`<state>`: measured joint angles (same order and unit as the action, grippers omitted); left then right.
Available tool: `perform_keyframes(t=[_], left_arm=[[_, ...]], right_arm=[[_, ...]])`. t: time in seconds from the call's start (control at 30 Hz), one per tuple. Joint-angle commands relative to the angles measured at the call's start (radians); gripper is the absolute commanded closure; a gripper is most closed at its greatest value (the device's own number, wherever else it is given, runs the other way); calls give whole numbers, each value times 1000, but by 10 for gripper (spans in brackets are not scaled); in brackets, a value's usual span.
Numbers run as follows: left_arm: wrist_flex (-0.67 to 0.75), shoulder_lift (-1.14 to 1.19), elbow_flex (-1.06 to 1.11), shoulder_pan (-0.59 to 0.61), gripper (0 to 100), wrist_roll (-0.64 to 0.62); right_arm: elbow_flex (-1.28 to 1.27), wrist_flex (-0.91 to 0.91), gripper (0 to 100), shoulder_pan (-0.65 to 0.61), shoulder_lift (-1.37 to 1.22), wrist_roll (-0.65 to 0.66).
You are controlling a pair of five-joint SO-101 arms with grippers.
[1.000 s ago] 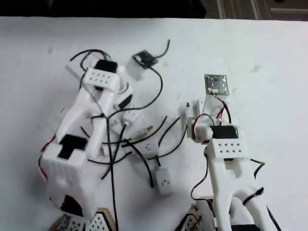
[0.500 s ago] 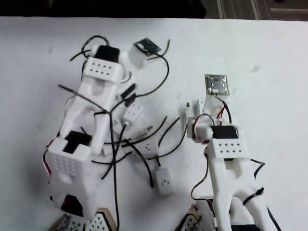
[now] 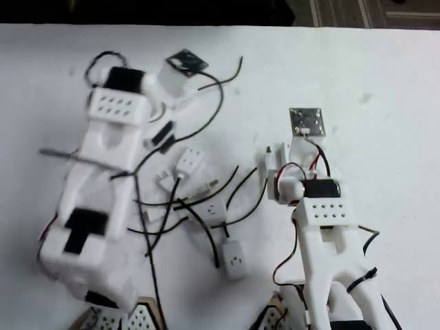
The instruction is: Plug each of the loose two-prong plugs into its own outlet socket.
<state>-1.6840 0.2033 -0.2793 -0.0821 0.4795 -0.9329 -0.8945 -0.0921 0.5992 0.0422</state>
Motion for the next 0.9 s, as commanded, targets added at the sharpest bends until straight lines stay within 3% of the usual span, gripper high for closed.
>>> perform_keyframes(t=[0.0, 0.27, 0.37, 0.47, 0.87], left_arm=[[118, -302, 276, 93, 857, -11], [414, -734, 859, 318, 854, -3], [476, -854, 1017, 383, 854, -3], [525, -926, 1140, 410, 854, 6], [709, -986, 1458, 414, 854, 23]], right_arm=[[72, -27, 981, -48, 33, 107], [229, -142, 980, -266, 21, 293], [284, -189, 933, -334, -2, 368], [373, -266, 882, -387, -107, 448], [677, -386, 882, -490, -527, 775]])
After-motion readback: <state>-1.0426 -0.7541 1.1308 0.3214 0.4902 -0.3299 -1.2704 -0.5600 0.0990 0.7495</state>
